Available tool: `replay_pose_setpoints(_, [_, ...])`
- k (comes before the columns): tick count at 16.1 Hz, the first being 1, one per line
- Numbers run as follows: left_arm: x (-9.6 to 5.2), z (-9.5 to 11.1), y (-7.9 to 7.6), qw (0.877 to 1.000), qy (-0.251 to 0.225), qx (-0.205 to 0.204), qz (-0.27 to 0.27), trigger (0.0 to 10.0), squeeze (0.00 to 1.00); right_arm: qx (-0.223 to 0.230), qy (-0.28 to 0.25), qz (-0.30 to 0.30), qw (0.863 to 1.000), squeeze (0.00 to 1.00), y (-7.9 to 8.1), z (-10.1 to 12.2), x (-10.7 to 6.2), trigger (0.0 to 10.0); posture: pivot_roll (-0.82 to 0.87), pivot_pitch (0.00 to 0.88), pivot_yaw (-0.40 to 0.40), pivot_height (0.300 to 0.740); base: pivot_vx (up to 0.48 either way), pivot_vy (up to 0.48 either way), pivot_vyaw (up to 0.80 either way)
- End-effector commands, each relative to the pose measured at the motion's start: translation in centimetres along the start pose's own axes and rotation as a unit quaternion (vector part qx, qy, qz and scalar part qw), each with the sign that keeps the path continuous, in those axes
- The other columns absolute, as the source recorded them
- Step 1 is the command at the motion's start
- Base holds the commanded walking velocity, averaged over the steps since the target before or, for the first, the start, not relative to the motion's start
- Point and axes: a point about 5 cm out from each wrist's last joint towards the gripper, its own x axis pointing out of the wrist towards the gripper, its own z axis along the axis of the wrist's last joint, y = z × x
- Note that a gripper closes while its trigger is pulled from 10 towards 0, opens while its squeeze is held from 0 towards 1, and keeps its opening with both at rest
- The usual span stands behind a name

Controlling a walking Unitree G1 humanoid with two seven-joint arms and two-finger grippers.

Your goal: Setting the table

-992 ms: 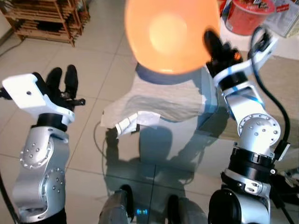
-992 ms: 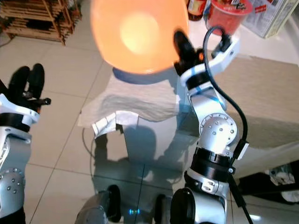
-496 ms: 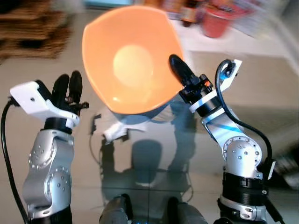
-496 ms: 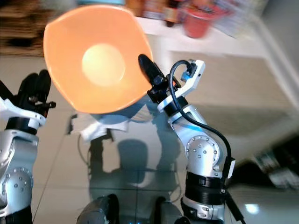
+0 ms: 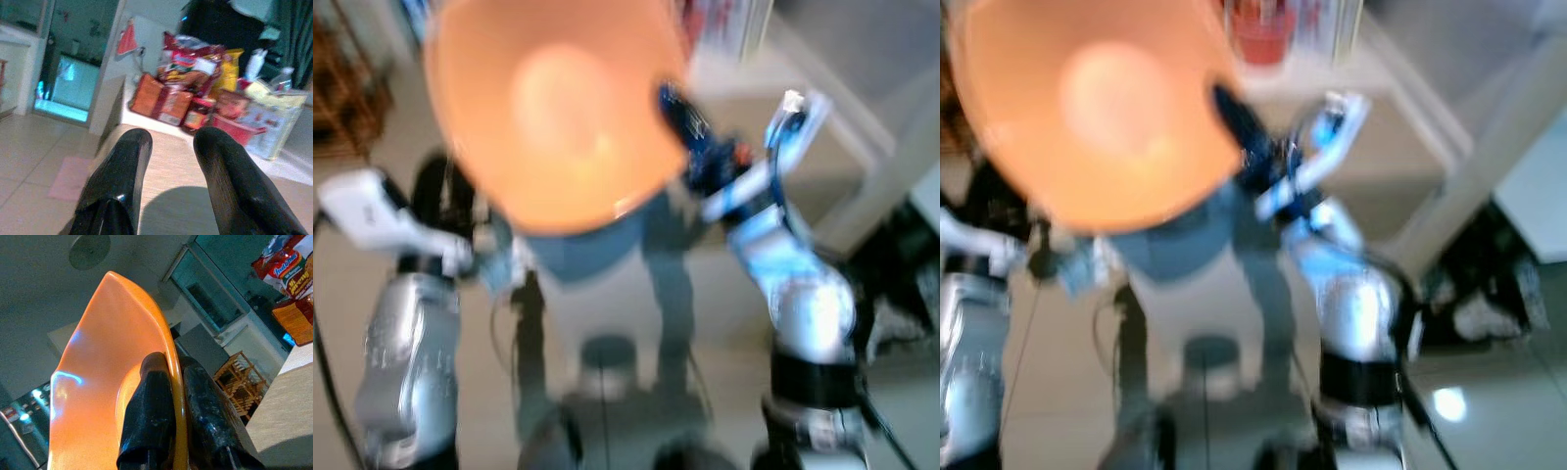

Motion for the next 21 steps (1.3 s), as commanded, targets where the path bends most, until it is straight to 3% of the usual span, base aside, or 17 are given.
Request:
replay_pose_setpoints(1, [0.1,0.3,-0.4,1.000,-0.007,-0.001,-0.013,10.0,0.00,-0.007,-0.027,0.008,1.000,0.00,0.1,0.9,0.2,10.0,-0.06,0.067,0.004,0.740,0.000,-0.469,0.00])
replay_pose_setpoints(6, [-0.5,-0.9,-0.4,1.000,0.016,0.004,-0.024,10.0,0.00,-0.020,-0.017,-0.008,1.000,0.00,-0.5,0.4,0.0,10.0,-0.06,0.071,0.012,0.740,0.000,-0.469,0.00])
replay_pose_setpoints(8, [-1.5,-2.3,-0.1,0.999,0.046,0.004,-0.021,10.0,0.00,-0.047,0.006,-0.033,0.998,0.00,-1.3,-0.3,-0.6,10.0,-0.07,0.076,0.013,0.740,0.000,-0.471,0.00])
replay_pose_setpoints(12, [-3.4,-4.4,1.0,0.996,0.092,0.005,-0.001,10.0,0.00,-0.058,0.015,-0.072,0.996,0.00,-2.5,-0.5,-1.7,10.0,-0.06,0.089,0.017,0.740,0.000,-0.470,0.00])
replay_pose_setpoints(16, [-5.0,-6.2,2.3,0.992,0.127,0.003,0.022,10.0,0.00,-0.079,0.016,-0.138,0.987,0.00,-4.5,-0.6,-3.5,10.0,-0.07,0.098,0.026,0.740,0.000,-0.470,0.00])
replay_pose_setpoints(21, [-5.4,-7.6,2.1,0.989,0.147,0.005,0.016,10.0,0.00,-0.106,0.055,-0.234,0.965,0.00,-7.4,-2.2,-6.4,10.0,-0.07,0.105,0.032,0.740,0.000,-0.469,0.00])
